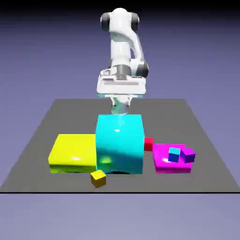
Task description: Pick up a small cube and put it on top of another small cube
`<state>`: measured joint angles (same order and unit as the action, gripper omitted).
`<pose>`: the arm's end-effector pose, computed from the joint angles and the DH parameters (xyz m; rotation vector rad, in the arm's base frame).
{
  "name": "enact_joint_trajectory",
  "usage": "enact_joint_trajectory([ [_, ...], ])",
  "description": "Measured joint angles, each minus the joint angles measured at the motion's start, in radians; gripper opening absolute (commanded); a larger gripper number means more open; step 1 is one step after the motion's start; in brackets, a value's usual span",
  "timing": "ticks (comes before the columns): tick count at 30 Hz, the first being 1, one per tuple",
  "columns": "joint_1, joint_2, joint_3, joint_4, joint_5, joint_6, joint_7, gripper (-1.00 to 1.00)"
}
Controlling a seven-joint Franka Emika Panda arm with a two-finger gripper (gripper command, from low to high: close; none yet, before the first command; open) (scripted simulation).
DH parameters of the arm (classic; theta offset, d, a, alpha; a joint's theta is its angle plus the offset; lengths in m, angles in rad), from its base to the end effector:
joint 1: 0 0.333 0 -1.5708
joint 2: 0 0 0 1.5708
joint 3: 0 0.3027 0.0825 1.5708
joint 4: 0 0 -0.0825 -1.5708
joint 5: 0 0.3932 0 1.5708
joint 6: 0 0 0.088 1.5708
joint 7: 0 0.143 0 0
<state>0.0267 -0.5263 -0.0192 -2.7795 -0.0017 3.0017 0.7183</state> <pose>0.4382 0.0038 0.4073 -2.5298 0.9384 -0.9859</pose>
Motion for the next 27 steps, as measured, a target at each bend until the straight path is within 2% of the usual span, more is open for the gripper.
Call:
enact_joint_trajectory([
  [27,0.329,0.979,-0.43,0.684,-0.037,-0.79,-0.508,0.0],
])
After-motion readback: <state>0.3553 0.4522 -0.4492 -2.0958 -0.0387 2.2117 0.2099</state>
